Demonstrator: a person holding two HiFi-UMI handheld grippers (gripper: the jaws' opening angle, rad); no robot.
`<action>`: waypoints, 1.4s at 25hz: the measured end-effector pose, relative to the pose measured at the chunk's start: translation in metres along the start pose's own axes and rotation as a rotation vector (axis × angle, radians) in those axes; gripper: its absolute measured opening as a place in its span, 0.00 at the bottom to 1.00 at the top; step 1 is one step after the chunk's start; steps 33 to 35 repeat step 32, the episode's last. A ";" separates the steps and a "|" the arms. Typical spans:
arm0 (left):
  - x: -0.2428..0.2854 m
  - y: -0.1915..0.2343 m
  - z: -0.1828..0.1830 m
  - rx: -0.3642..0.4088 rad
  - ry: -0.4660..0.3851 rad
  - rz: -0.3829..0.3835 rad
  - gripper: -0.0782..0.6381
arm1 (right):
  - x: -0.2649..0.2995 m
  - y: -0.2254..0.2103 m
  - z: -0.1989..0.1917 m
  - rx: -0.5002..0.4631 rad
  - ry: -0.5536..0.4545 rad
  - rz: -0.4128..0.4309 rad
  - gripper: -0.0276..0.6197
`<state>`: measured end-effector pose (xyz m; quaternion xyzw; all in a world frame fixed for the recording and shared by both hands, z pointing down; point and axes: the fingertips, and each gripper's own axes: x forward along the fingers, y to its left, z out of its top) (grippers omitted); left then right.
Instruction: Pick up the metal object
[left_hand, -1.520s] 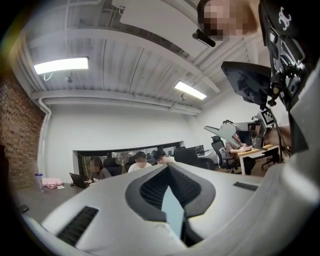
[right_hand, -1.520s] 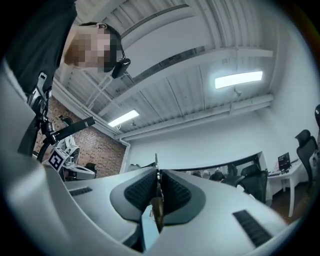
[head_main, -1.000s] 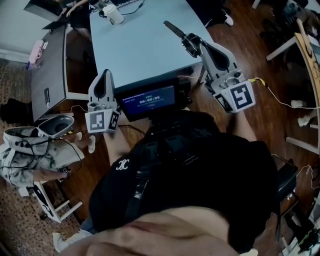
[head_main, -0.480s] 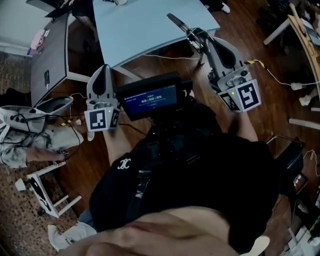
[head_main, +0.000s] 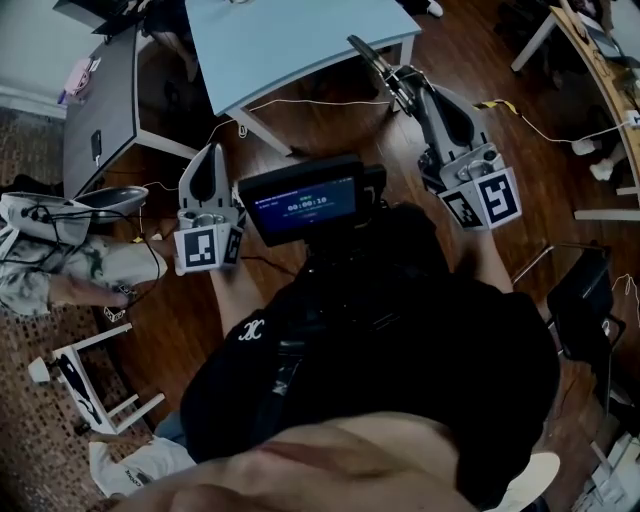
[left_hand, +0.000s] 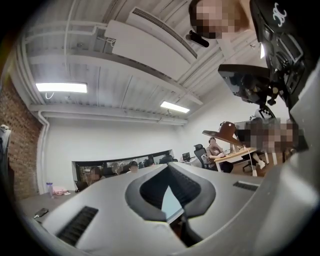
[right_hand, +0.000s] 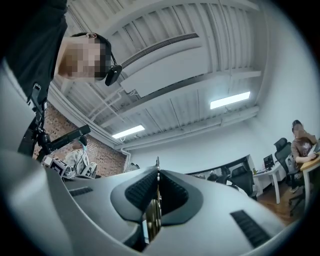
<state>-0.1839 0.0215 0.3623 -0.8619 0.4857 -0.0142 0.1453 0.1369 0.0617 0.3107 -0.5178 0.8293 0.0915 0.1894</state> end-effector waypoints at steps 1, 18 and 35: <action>-0.002 -0.010 0.004 0.003 0.000 -0.002 0.11 | -0.009 -0.004 0.003 0.001 0.000 -0.003 0.04; -0.017 -0.063 0.022 0.023 0.024 0.043 0.11 | -0.044 -0.034 0.027 -0.026 -0.004 0.030 0.04; -0.016 -0.066 0.024 0.047 0.021 0.064 0.11 | -0.040 -0.037 0.030 -0.027 -0.031 0.056 0.04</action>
